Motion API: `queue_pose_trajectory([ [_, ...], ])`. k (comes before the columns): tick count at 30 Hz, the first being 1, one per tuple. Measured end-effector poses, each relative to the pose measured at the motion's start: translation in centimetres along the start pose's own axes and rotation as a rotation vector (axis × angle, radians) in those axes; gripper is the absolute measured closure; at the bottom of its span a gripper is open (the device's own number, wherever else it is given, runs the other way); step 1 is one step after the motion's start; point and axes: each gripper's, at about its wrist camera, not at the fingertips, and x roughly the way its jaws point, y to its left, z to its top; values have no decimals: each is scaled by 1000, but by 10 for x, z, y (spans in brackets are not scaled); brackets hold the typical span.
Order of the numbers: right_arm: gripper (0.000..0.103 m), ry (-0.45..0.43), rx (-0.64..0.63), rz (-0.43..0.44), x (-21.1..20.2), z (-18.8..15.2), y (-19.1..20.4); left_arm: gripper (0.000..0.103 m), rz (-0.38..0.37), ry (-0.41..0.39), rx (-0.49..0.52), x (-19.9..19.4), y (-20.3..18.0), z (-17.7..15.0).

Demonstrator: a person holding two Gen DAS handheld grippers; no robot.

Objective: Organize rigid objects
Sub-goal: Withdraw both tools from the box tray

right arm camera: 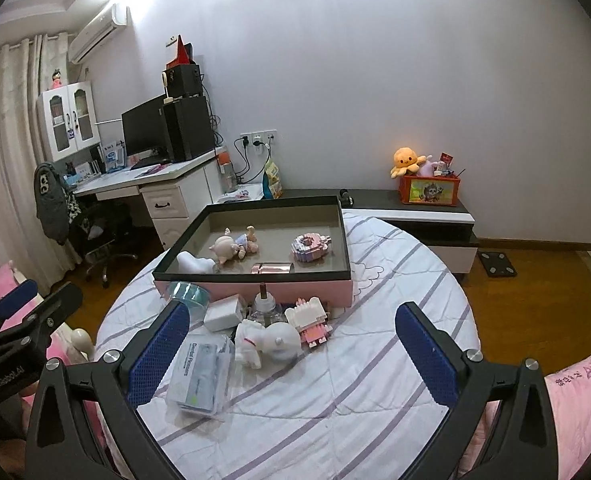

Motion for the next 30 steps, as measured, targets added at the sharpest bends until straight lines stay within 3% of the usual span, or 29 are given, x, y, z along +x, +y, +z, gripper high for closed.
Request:
queue_pose_trajectory([
  [30, 0, 3, -18, 7, -2, 2, 6, 0, -4, 22, -13, 3, 0, -7],
])
